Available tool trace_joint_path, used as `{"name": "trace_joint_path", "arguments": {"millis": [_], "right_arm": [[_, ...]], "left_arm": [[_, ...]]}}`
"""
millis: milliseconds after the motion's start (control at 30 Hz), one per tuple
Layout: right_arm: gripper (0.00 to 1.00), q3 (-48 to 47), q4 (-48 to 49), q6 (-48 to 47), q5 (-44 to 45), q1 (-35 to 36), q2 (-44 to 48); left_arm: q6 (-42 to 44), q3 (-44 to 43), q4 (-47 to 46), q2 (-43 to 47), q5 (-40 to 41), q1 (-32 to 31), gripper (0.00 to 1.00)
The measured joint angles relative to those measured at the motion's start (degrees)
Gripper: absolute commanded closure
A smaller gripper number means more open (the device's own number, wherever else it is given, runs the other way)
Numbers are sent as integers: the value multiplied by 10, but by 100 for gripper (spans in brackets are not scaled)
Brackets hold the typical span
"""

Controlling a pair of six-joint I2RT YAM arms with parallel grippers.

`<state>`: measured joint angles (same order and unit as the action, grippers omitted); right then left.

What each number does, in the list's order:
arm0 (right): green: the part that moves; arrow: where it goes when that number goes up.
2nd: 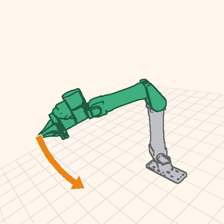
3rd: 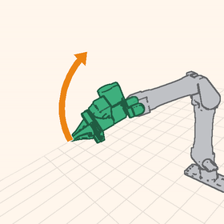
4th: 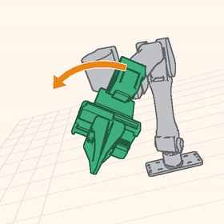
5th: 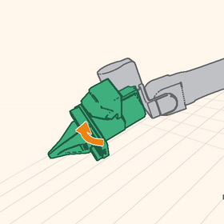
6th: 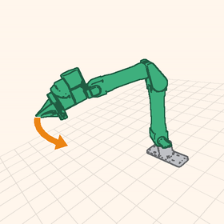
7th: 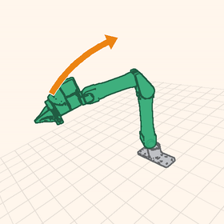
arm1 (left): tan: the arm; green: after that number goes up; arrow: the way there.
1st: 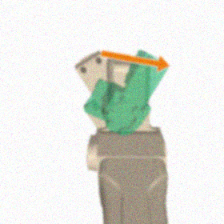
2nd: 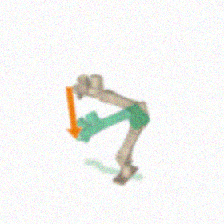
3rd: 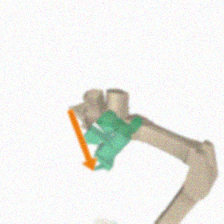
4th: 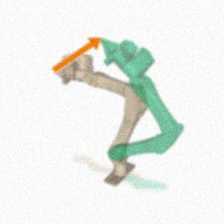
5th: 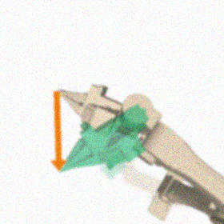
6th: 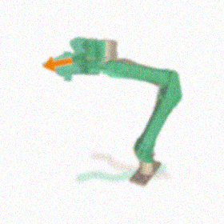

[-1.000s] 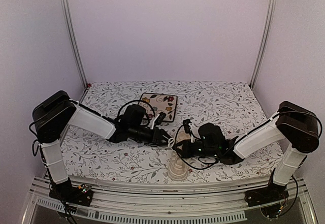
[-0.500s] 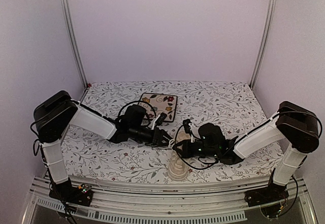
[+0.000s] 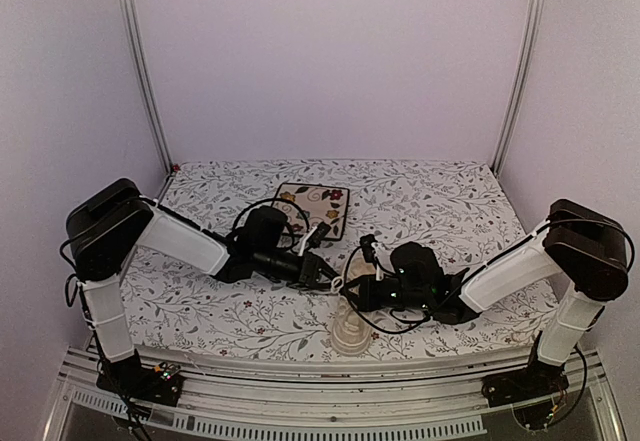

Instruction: Tie the shoes

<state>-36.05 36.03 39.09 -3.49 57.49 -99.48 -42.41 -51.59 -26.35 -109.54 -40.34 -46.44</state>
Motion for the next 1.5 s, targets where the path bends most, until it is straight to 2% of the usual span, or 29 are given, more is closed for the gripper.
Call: {"name": "trace_joint_path", "arguments": {"millis": [333,500,767,867,1000,1333,1500], "right_arm": [[98,0,-3,0,0,0,0],[98,0,-10,0,0,0,0],[97,0,-16,0,2,0,0],[90,0,-18,-2,5,0,2],[72,1,-40,-8,12,0,19],[49,34,-96,-46,23,2,141],[40,31,-118,-90,15,2,161]], "left_arm": [[3,0,-6,-9,-16,-1,90],[4,-2,-6,-14,-17,-1,99],[3,-3,-8,-19,-16,-1,100],[-1,-2,-12,-19,-15,-1,100],[-9,1,-26,-18,-15,-2,100],[-25,10,-43,-15,6,-5,100],[-31,12,-43,-15,14,-5,100]]}}
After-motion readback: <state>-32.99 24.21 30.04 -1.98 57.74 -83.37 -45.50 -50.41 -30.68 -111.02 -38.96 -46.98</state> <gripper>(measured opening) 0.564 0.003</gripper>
